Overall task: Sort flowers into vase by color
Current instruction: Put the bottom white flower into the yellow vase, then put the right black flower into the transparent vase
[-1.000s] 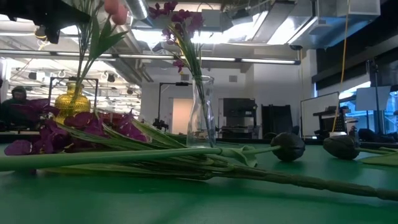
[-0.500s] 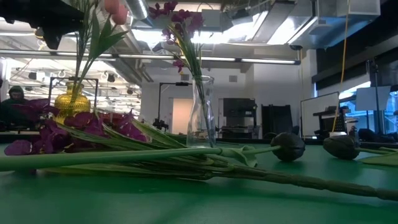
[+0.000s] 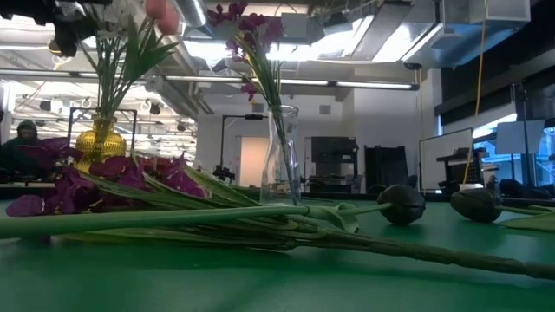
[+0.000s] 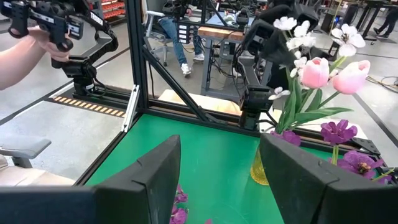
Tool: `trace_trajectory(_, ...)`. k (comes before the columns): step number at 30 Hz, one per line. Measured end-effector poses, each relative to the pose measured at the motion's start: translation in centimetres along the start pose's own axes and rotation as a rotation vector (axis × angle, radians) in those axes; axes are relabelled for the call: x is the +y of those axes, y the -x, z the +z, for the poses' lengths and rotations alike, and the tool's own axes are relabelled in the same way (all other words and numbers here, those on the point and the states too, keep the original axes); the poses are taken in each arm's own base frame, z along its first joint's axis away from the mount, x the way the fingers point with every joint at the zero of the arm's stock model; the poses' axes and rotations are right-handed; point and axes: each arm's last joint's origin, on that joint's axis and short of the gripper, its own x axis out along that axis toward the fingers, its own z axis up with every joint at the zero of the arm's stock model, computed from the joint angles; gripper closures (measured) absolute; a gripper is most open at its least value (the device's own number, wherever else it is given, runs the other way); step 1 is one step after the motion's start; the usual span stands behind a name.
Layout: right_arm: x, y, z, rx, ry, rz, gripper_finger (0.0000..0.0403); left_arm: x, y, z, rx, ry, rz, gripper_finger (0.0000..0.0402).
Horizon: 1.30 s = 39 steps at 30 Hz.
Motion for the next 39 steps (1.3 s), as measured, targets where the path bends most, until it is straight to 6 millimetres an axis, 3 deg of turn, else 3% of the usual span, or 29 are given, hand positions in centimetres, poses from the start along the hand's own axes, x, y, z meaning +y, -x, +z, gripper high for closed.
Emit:
trace_trajectory(13,0.0,0.0,0.0,0.003,0.0,-0.008,0.0185,-1.5,2.0,3.9,-0.22,0.023,-0.229,0.0162)
trace_trajectory(20,-1.1,0.3,-1.4,0.168,0.022,-0.273,0.0185,-2.0,3.1,6.3,-0.509,-0.039,-0.247,0.016)
trace_trajectory(25,-2.8,0.9,-1.8,0.202,-0.021,-0.286,0.0185,-2.0,2.9,7.3,-0.611,-0.109,-0.112,0.016)
trace_trajectory(29,-5.0,2.2,-1.9,0.208,-0.051,-0.34,0.0185,-2.0,1.2,7.8,-0.608,-0.157,0.031,0.016)
trace_trajectory(34,-7.5,3.7,-3.4,0.317,-0.147,-0.359,0.0185,-2.2,-0.9,8.8,-0.583,-0.226,0.192,0.016)
trace_trajectory(39,-7.4,4.8,-5.7,0.552,-0.29,-0.354,0.0185,-2.9,-1.0,11.1,-0.531,-0.247,0.233,0.016)
